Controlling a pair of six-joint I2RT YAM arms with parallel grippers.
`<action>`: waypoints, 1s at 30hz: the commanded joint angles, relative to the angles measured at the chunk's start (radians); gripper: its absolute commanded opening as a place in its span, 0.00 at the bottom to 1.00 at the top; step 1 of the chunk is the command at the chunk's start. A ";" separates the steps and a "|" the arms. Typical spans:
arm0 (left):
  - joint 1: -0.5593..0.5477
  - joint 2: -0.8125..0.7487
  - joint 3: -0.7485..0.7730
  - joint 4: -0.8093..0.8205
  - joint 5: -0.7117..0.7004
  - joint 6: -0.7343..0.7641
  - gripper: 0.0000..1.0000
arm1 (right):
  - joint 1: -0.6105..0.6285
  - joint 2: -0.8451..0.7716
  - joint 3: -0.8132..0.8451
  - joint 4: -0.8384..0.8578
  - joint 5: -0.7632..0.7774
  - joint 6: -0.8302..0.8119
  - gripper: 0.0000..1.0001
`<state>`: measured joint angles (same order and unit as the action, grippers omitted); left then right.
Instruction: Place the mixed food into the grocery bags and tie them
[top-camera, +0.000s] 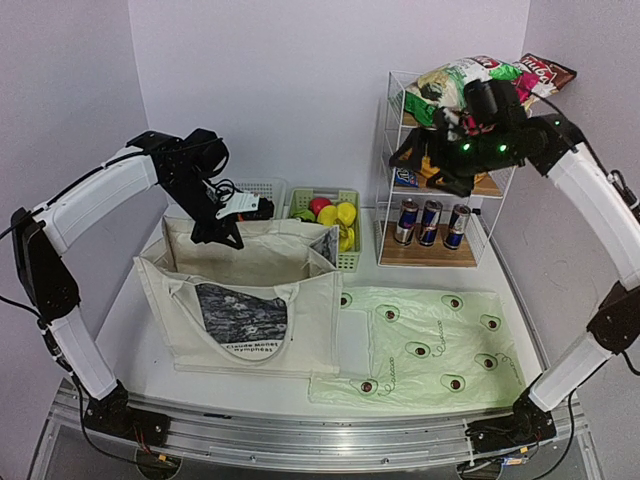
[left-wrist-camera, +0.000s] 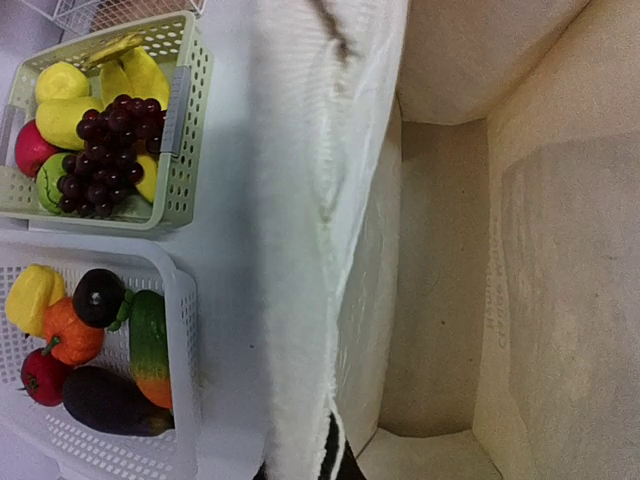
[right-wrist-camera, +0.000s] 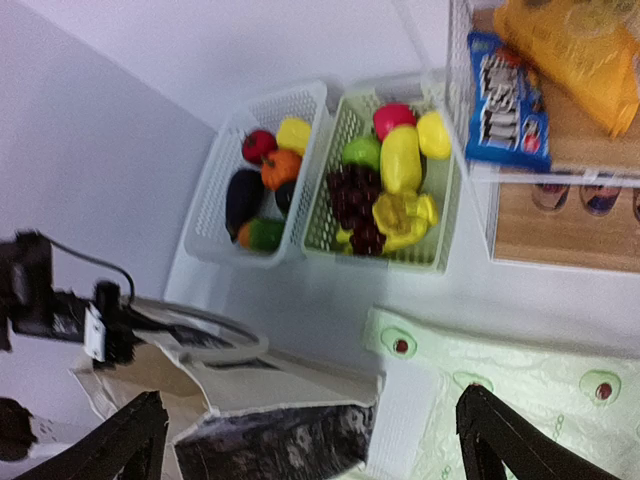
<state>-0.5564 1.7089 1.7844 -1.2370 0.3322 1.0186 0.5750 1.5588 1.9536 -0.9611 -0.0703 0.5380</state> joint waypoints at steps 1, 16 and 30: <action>0.000 -0.123 -0.013 0.090 -0.060 -0.204 0.00 | -0.185 0.075 0.228 0.009 -0.125 0.071 0.98; -0.046 -0.202 -0.069 0.083 -0.052 -0.443 0.00 | -0.321 0.226 0.531 0.193 0.360 0.009 0.98; -0.047 -0.199 -0.093 0.123 -0.024 -0.451 0.00 | -0.524 0.381 0.618 0.510 0.124 0.010 0.98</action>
<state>-0.6014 1.5116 1.6676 -1.1680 0.2582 0.5982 0.0609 1.8841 2.5215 -0.5869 0.1478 0.5530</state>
